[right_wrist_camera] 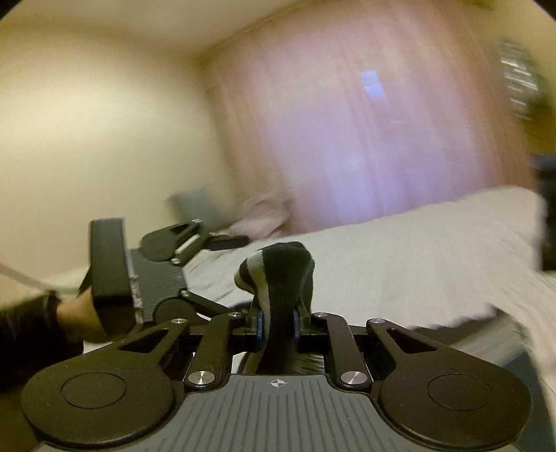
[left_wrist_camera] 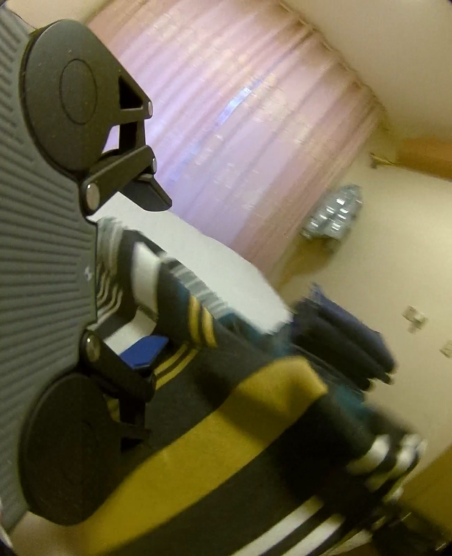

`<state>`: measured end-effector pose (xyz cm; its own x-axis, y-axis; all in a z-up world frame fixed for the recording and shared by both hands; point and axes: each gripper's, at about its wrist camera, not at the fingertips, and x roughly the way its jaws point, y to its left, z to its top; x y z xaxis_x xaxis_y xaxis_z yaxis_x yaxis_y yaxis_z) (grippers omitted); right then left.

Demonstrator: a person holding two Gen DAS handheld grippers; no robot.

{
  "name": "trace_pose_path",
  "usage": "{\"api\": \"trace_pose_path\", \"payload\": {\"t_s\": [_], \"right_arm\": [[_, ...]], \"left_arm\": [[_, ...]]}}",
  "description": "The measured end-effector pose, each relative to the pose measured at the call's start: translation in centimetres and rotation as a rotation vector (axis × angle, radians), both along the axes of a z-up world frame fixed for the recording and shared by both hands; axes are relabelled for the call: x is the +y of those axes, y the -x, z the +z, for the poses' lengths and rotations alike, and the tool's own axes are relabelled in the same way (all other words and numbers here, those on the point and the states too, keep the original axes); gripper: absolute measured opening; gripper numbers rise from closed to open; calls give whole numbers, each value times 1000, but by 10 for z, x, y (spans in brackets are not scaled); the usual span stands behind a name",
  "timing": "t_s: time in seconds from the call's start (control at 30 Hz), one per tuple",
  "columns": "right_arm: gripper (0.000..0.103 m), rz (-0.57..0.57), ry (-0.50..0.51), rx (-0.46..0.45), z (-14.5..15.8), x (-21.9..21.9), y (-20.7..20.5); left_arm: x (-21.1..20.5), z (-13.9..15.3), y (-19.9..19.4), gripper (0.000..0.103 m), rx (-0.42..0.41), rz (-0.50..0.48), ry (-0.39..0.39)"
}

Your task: Fold clothes

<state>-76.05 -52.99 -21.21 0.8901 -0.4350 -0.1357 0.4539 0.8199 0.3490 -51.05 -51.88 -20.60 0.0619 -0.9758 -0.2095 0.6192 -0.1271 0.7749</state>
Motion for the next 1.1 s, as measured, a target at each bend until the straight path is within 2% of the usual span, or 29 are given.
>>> {"api": "trace_pose_path", "payload": {"t_s": [0.13, 0.23, 0.3, 0.4, 0.5, 0.53, 0.57, 0.6, 0.63, 0.7, 0.9, 0.93, 0.97, 1.03, 1.1], "right_arm": [[13, -169, -154, -36, -35, -11, 58], [13, -286, -285, -59, -63, -20, 98], [13, -305, -368, -77, -79, -28, 111], [14, -285, -401, -93, -86, -39, 120], [15, -256, -429, -110, -87, -41, 130], [18, -250, -442, -115, -87, -38, 133], [32, -244, -455, -120, -86, -37, 130], [39, -244, -470, -127, -85, -37, 128], [53, -251, -487, -136, -86, -40, 128], [56, -256, -509, -164, -81, -41, 127], [55, -266, -575, -192, -74, -52, 118], [50, -266, -590, -199, -74, -56, 115], [23, -265, -600, -202, -74, -61, 112], [17, -250, -585, -200, -67, -72, 108], [14, -221, -524, -211, -53, -78, 109]], "left_arm": [[-28, -2, 44, 77, 23, -113, -31], [-39, -11, 49, 77, 56, -123, -86], [-39, -22, 45, 77, 65, -100, -130], [-39, -36, 30, 76, 99, -40, -204], [-36, -41, 20, 76, 219, 21, -256], [-31, -40, 18, 76, 248, 33, -265], [-26, -40, 16, 76, 269, 42, -270], [-23, -41, 15, 76, 285, 47, -274], [-23, -42, 14, 76, 290, 49, -278], [-23, -44, 15, 75, 290, 48, -281], [-25, -51, 25, 73, 272, 48, -269], [-25, -50, 26, 73, 271, 54, -261], [-24, -49, 26, 74, 268, 62, -249], [-20, -43, 26, 74, 255, 74, -210], [-17, -37, 28, 73, 252, 77, -173]]}}
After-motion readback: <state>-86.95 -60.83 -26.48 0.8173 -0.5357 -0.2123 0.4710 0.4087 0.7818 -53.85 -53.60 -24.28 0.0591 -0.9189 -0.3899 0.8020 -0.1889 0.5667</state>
